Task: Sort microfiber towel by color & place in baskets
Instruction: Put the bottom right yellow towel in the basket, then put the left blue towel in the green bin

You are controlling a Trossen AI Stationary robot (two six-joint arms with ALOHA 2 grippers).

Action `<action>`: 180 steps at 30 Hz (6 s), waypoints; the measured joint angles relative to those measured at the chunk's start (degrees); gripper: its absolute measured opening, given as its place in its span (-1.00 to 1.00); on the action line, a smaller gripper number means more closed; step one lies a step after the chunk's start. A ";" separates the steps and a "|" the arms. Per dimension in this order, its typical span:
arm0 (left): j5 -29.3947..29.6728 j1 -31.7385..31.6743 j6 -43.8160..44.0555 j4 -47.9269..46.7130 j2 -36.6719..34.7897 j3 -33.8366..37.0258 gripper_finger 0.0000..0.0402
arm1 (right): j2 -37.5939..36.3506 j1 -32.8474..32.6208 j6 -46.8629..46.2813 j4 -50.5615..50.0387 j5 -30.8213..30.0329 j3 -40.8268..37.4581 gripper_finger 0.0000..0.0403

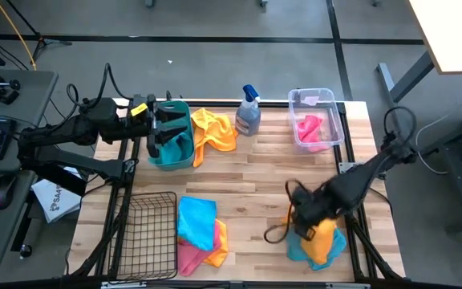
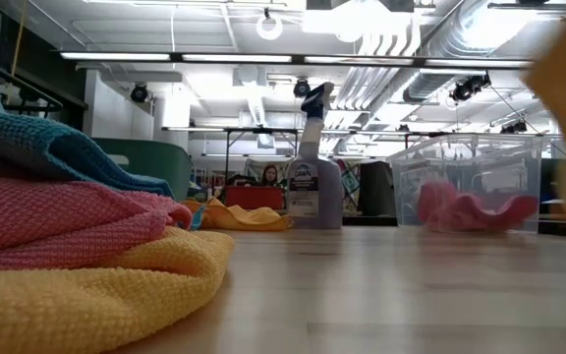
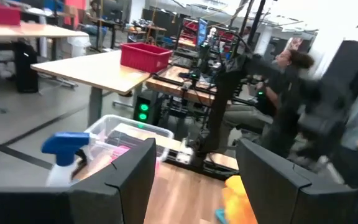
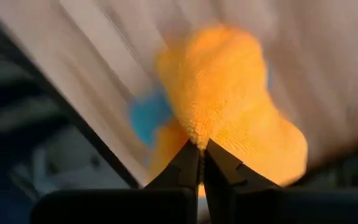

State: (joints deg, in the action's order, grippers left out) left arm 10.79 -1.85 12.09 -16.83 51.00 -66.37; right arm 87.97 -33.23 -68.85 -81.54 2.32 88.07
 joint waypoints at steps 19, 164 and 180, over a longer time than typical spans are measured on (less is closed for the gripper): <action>2.52 0.00 -1.64 0.01 0.00 0.00 0.05 | 3.79 20.48 49.63 61.73 -5.81 15.01 -1.00; -22.76 29.03 8.09 -48.34 52.37 -20.34 0.21 | -3.96 21.94 58.78 20.63 -21.41 16.85 0.32; -18.47 32.68 9.28 -48.79 56.31 -21.94 0.21 | -3.96 21.93 62.48 19.61 -21.54 16.85 0.32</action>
State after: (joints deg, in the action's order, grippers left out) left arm -7.68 30.83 21.37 -65.62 107.31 -88.31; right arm 84.01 -11.30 -6.37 -61.93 -19.22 104.92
